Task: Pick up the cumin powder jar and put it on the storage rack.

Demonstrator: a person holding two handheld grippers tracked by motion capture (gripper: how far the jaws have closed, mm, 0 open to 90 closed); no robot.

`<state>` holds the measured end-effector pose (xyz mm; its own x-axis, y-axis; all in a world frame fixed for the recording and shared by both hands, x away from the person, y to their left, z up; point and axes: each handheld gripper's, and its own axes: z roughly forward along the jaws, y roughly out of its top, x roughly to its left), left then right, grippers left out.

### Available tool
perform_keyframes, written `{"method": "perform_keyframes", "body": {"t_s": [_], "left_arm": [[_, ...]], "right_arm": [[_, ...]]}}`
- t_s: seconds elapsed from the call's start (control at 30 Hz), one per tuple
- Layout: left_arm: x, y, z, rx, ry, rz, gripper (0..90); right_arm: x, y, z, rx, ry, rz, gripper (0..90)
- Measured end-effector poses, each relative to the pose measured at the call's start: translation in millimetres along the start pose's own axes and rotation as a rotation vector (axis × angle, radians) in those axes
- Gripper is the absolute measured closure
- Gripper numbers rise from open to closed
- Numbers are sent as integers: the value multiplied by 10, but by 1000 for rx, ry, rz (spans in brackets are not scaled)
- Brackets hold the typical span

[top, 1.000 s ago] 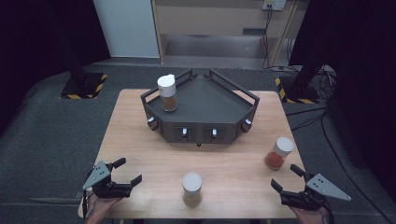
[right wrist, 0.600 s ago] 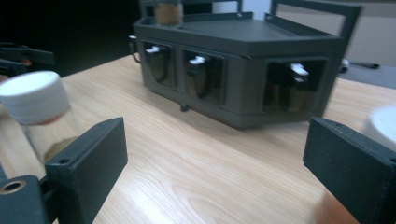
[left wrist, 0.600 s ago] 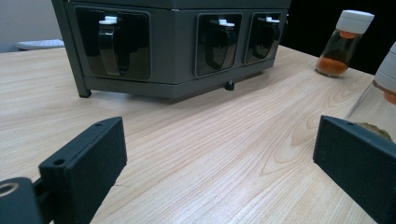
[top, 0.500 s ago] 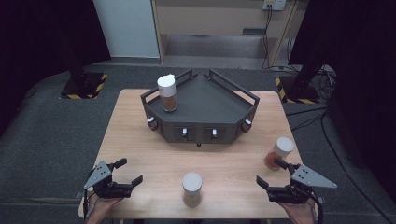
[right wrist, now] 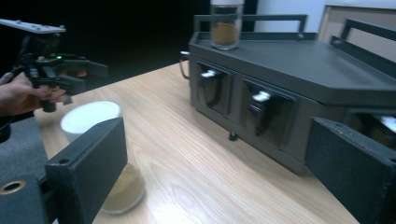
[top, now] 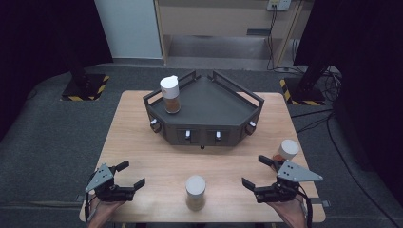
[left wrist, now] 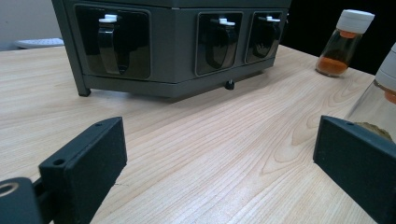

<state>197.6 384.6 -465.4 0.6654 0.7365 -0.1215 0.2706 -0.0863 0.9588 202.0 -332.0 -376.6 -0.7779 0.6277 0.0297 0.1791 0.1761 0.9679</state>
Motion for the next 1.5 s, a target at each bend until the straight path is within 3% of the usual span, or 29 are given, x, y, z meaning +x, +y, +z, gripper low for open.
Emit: {"method": "perform_keyframes", "body": {"t_s": [0.83, 1.13, 1.5], "left_arm": [[3, 1, 5, 2, -5, 2, 16], [1, 0, 1, 0, -4, 1, 16], [2, 0, 3, 0, -6, 3, 16]], "right_arm": [[112, 215, 647, 19, 233, -25, 64], [168, 220, 886, 42, 294, -28, 66], [249, 100, 1129, 79, 325, -42, 82]]}}
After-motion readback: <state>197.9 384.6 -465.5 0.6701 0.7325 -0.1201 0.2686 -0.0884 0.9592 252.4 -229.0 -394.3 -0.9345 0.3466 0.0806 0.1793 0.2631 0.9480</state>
